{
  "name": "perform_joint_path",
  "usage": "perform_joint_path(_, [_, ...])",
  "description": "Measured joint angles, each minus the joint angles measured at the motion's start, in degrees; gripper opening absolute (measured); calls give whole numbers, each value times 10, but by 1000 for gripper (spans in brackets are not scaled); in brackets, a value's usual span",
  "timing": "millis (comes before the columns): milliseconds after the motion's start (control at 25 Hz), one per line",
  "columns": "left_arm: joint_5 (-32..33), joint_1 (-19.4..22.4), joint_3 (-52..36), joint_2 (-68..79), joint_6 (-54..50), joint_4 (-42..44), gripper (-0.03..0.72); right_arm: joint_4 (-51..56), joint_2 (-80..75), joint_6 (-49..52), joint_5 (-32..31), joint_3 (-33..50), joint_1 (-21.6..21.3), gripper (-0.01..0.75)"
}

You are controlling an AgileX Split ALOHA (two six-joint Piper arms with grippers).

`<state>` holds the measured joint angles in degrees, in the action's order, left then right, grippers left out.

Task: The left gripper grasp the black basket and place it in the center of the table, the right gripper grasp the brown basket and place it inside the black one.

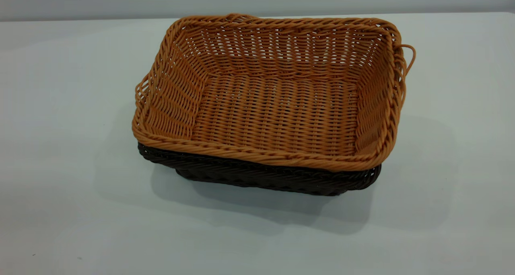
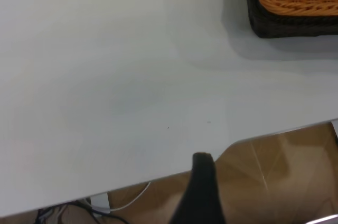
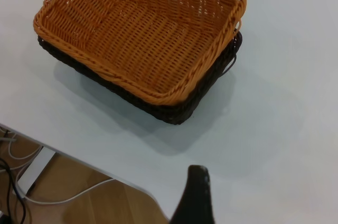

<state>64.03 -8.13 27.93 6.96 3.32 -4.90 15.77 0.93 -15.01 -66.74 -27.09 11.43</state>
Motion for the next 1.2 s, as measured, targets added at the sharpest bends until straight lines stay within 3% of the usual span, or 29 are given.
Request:
perform_joint_path(480, [-1, 34, 0, -80, -53, 69, 584, 0, 0, 2, 0, 0, 0, 592])
perform_joint_path(1200, [-1, 35, 0, -80, -55, 72, 584, 1, 0, 2, 0, 0, -5, 592])
